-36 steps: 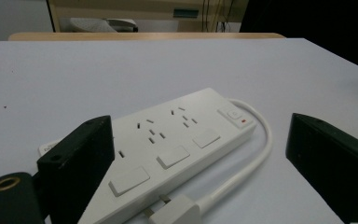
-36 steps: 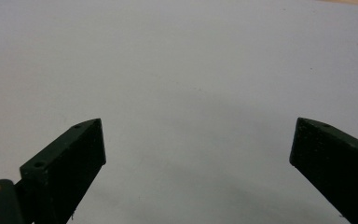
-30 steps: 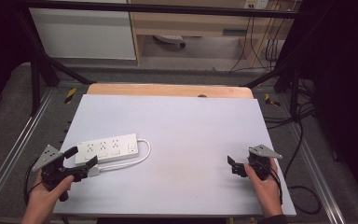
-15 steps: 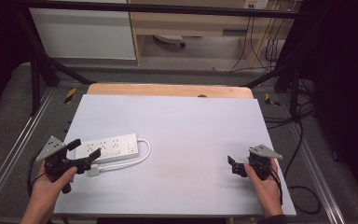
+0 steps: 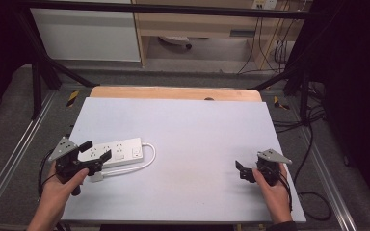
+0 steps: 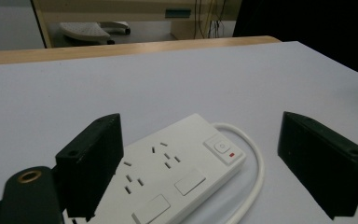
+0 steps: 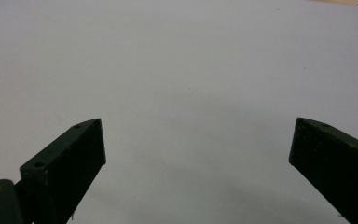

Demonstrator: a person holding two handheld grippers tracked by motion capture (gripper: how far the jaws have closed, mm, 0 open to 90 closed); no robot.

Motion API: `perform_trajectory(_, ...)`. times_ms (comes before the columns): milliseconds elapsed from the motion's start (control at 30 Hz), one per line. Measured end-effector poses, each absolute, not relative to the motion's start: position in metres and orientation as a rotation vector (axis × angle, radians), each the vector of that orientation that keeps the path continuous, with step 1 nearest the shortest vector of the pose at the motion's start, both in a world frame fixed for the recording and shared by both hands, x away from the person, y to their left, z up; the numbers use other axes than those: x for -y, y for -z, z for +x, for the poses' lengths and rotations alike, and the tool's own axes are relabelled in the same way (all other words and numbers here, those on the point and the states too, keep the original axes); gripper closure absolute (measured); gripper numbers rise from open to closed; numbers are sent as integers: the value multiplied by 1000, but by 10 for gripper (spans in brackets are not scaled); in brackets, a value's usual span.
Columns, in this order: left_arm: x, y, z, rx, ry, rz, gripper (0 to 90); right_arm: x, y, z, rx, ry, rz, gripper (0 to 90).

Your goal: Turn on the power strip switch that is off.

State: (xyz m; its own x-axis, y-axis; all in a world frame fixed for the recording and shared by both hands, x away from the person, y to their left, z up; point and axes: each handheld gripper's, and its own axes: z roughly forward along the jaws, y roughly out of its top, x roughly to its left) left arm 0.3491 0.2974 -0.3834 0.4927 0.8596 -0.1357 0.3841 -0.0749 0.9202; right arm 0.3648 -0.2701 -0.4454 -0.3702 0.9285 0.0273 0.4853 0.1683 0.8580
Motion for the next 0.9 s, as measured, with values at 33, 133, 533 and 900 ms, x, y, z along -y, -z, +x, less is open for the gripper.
perform_trajectory(33,-297,383,350,-1078,-556,1672,153,270,445,365,-1933,-1121,1332,41)
perform_trajectory(133,-294,382,351,-1069,-562,1676,192,270,445,365,-1931,-1120,1332,41)
perform_trajectory(533,-286,379,359,-1062,-550,1688,311,271,445,365,-1929,-1119,1327,41)
perform_trajectory(900,-279,379,364,-1055,-557,1696,402,271,445,365,-1928,-1118,1329,41)
